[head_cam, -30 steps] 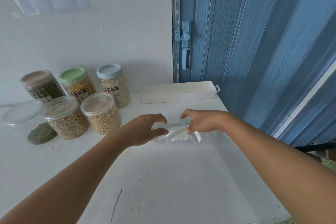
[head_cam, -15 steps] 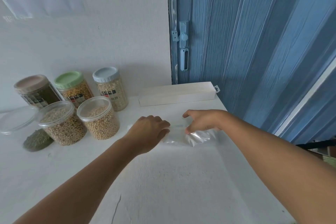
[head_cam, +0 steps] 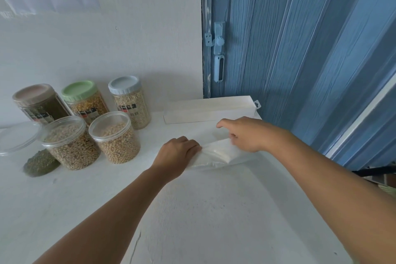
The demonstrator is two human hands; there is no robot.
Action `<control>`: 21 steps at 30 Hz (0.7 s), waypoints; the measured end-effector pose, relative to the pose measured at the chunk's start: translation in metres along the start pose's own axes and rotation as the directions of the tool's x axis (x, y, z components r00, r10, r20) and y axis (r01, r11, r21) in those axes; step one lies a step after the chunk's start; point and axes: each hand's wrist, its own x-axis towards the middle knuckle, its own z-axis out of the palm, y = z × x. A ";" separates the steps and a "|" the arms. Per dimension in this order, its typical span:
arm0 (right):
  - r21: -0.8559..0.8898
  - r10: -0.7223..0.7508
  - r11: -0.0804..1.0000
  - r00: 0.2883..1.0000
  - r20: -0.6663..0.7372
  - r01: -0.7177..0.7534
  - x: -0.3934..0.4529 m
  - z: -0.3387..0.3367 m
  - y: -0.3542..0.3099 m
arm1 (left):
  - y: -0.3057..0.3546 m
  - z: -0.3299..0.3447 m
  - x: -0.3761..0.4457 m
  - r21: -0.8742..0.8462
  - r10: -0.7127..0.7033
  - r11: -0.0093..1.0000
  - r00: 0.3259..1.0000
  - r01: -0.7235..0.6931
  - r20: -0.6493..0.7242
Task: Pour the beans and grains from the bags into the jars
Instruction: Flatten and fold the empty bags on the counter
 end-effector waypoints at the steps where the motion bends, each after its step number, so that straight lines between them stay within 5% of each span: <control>1: 0.000 0.012 1.000 1.000 0.003 -0.012 0.003 0.005 0.002 | -0.001 0.001 0.000 0.007 0.004 1.000 1.000 -0.004 -0.008; 5: -0.036 0.084 0.996 0.996 0.014 -0.083 0.009 0.024 0.003 | -0.003 0.006 0.003 0.028 0.034 0.999 0.998 -0.033 -0.049; 8: -0.287 0.000 0.955 0.971 -0.238 -0.070 0.001 0.033 -0.016 | -0.004 0.009 0.003 0.033 0.056 0.998 0.994 -0.053 -0.094; 10: -0.265 -0.112 0.964 0.926 -0.362 0.013 -0.004 0.048 -0.031 | -0.005 0.012 0.002 0.034 0.059 0.998 0.991 -0.056 -0.120; 14: -0.070 -0.057 0.997 0.983 -0.177 0.045 -0.003 0.087 -0.032 | -0.005 0.012 0.001 0.006 0.029 1.000 0.993 -0.029 -0.119; 17: -0.045 -0.044 0.998 0.978 -0.202 0.036 0.001 0.104 -0.022 | -0.004 0.003 -0.002 -0.002 -0.008 1.000 0.996 0.007 -0.089; 21: 0.004 -0.032 0.999 0.984 -0.177 0.033 0.003 0.107 -0.021 | 0.001 -0.004 -0.019 0.244 0.116 0.961 0.991 -0.127 0.059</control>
